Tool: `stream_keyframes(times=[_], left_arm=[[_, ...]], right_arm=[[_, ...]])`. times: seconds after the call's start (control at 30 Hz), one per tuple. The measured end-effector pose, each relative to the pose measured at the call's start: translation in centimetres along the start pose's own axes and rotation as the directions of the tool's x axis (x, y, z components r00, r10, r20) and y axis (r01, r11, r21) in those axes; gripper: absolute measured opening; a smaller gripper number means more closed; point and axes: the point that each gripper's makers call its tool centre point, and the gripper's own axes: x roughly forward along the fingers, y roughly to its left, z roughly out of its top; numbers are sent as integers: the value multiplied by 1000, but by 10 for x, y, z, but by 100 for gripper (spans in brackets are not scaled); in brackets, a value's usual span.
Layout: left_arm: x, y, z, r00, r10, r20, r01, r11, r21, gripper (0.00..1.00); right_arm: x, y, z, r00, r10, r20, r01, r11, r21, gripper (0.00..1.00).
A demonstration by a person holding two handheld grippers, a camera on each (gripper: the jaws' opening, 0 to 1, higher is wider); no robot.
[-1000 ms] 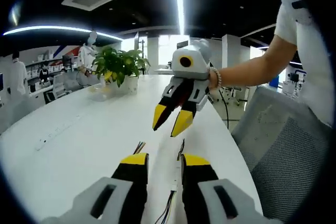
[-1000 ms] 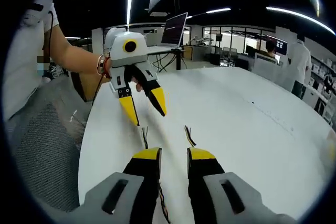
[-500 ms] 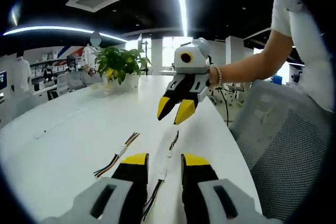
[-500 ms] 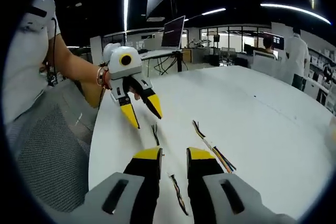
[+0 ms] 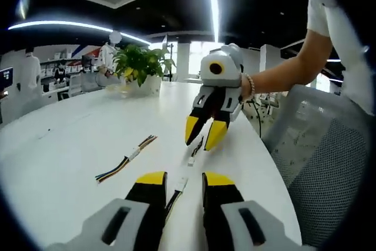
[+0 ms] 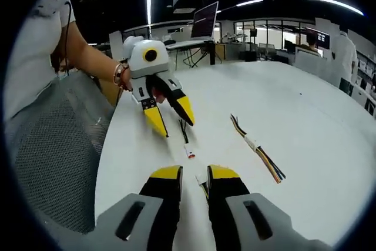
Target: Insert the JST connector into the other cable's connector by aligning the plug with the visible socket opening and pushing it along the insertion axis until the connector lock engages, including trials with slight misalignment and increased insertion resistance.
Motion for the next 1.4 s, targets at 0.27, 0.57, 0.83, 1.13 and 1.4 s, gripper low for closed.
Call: stream_keyframes(times=[0.27,0.57,0.83,1.13,1.4], left_arm=[[9,0,-9,1000,-7,-21,7,1000,6,18],[15,1,-15,999,-5,-42,5,1000,4,18],[16,-3,-22,997,-13,-70,14,1000,17,12],[17,-2,-26,997,-7,-77,7,1000,11,11],[16,-2,-28,997,-1,-77,2,1000,4,10]], right_arm=[[6,0,-8,1000,4,-14,-4,1000,1,13],[10,-3,-16,999,-12,-42,11,1000,-16,11],[12,-4,-19,999,-21,-48,20,1000,-8,10],[8,-7,-24,998,-40,-41,41,999,4,8],[9,-9,-24,998,-53,-22,53,999,-6,7]])
